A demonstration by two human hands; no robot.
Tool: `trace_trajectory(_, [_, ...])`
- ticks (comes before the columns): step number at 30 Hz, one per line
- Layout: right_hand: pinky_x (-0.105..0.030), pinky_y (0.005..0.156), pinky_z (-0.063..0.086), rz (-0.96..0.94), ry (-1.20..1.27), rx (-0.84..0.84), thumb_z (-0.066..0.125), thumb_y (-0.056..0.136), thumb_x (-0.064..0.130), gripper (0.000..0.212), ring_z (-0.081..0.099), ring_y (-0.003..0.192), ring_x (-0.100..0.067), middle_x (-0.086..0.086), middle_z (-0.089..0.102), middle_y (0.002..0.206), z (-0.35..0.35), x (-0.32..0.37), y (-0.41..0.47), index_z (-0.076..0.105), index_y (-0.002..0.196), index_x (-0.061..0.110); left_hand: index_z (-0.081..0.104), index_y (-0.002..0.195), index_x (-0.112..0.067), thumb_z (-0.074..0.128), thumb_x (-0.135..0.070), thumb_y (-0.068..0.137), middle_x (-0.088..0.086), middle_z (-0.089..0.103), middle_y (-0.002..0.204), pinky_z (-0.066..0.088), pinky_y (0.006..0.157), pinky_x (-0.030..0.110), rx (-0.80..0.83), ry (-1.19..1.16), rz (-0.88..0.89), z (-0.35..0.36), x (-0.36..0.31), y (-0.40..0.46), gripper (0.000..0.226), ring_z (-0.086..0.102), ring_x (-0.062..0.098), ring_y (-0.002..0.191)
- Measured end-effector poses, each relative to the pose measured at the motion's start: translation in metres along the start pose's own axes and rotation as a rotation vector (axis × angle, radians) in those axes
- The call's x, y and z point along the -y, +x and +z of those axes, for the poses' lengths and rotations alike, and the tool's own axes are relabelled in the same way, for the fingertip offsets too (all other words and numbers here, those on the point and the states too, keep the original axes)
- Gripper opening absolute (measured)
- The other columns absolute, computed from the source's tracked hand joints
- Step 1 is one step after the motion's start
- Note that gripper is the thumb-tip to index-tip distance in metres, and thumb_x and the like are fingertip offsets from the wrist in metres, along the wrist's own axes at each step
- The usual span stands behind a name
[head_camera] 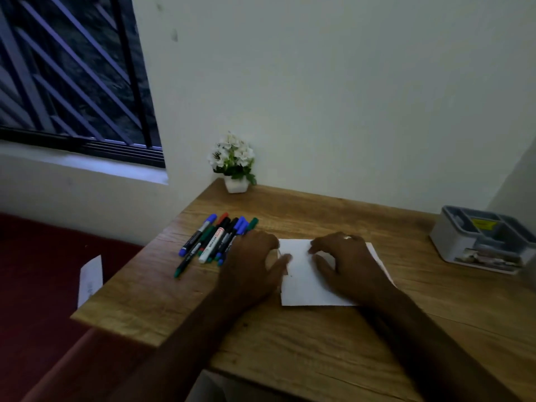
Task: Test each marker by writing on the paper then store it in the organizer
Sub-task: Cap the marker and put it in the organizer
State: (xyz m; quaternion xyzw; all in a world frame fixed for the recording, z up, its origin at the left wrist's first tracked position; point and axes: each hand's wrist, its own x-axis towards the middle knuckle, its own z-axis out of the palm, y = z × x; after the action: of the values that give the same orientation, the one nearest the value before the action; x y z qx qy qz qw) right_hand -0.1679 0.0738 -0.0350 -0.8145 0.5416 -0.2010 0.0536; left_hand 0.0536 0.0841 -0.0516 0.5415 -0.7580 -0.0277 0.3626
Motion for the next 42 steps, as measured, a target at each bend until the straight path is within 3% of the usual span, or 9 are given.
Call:
trace_trajectory(5, [-0.047, 0.103, 0.041, -0.17, 0.006, 0.08, 0.046, 0.095, 0.035, 0.03, 0.058, 0.116, -0.015, 0.01, 0.067, 0.124, 0.014, 0.046, 0.04, 0.064, 0.119, 0.034, 0.049, 0.071, -0.022, 0.063, -0.017, 0.087, -0.008, 0.047, 0.068, 0.041, 0.059, 0.026, -0.287, 0.009, -0.215, -0.027, 0.028, -0.009, 0.022, 0.045, 0.008, 0.068])
trace_trajectory(10, [-0.047, 0.105, 0.03, -0.25, -0.117, 0.191, 0.044, 0.1, 0.021, 0.036, 0.047, 0.129, -0.015, 0.011, 0.053, 0.143, 0.033, 0.08, 0.075, 0.058, 0.129, 0.038, 0.053, 0.067, -0.017, 0.063, -0.016, 0.087, -0.003, 0.055, 0.064, 0.046, 0.057, 0.031, -0.322, -0.116, -0.421, -0.032, 0.042, -0.01, 0.022, 0.054, 0.012, 0.063])
trace_trajectory(20, [-0.041, 0.091, 0.031, -0.396, -0.216, 0.16, 0.05, 0.098, 0.023, 0.028, 0.049, 0.117, -0.018, 0.009, 0.057, 0.134, 0.044, 0.084, 0.072, 0.058, 0.123, 0.032, 0.062, 0.072, -0.016, 0.069, -0.022, 0.086, -0.002, 0.064, 0.066, 0.057, 0.064, 0.04, -0.344, -0.328, -0.489, -0.032, 0.052, -0.005, 0.017, 0.063, 0.012, 0.064])
trace_trajectory(22, [-0.04, 0.089, 0.029, -0.464, -0.277, 0.174, 0.05, 0.099, 0.026, 0.027, 0.048, 0.118, -0.019, 0.007, 0.056, 0.135, 0.042, 0.083, 0.072, 0.059, 0.123, 0.033, 0.061, 0.072, -0.018, 0.064, -0.024, 0.09, -0.003, 0.064, 0.068, 0.056, 0.062, 0.037, -0.381, -0.328, -0.459, -0.031, 0.053, -0.006, 0.019, 0.063, 0.008, 0.066])
trace_trajectory(26, [-0.042, 0.099, 0.031, -0.485, -0.274, 0.084, 0.051, 0.099, 0.029, 0.024, 0.041, 0.123, -0.023, 0.0, 0.047, 0.139, 0.039, 0.073, 0.069, 0.062, 0.12, 0.032, 0.061, 0.083, -0.008, 0.048, -0.019, 0.099, 0.003, 0.063, 0.077, 0.046, 0.054, 0.009, -0.451, -0.428, -0.429, -0.035, 0.045, -0.008, 0.023, 0.06, -0.005, 0.068])
trace_trajectory(28, [-0.041, 0.095, 0.038, -0.445, -0.135, -0.009, 0.05, 0.1, 0.027, 0.022, 0.048, 0.111, -0.019, 0.001, 0.055, 0.124, 0.033, 0.066, 0.065, 0.062, 0.117, 0.028, 0.061, 0.089, -0.006, 0.044, -0.019, 0.102, 0.004, 0.063, 0.08, 0.046, 0.055, 0.009, -0.475, -0.496, -0.393, -0.035, 0.043, -0.007, 0.024, 0.06, -0.005, 0.071])
trace_trajectory(32, [-0.024, 0.066, 0.046, -0.203, 0.421, -0.144, 0.056, 0.099, 0.026, 0.008, 0.058, 0.072, -0.006, 0.011, 0.063, 0.08, 0.015, 0.05, 0.049, 0.061, 0.095, 0.022, 0.063, 0.1, -0.021, 0.052, -0.025, 0.099, -0.007, 0.063, 0.089, 0.049, 0.066, 0.018, -0.265, -0.52, -0.174, -0.026, 0.035, 0.003, 0.012, 0.061, 0.005, 0.084])
trace_trajectory(36, [-0.026, 0.063, 0.052, -0.014, 0.79, -0.218, 0.059, 0.098, 0.017, 0.013, 0.065, 0.064, -0.013, -0.004, 0.07, 0.07, 0.002, 0.042, 0.032, 0.066, 0.093, 0.007, 0.067, 0.112, -0.025, 0.064, -0.024, 0.092, -0.015, 0.067, 0.092, 0.044, 0.068, 0.009, 0.089, -0.542, 0.079, -0.008, 0.003, 0.028, 0.02, 0.063, 0.004, 0.088])
trace_trajectory(42, [-0.026, 0.056, 0.043, 0.109, 1.022, -0.358, 0.061, 0.095, 0.01, 0.021, 0.055, 0.058, -0.017, -0.019, 0.063, 0.067, -0.001, 0.01, 0.029, 0.065, 0.082, -0.007, 0.076, 0.098, -0.015, 0.063, -0.014, 0.093, -0.006, 0.073, 0.081, 0.046, 0.055, 0.015, 0.193, -0.626, 0.205, 0.013, -0.012, 0.066, 0.014, 0.063, 0.004, 0.064])
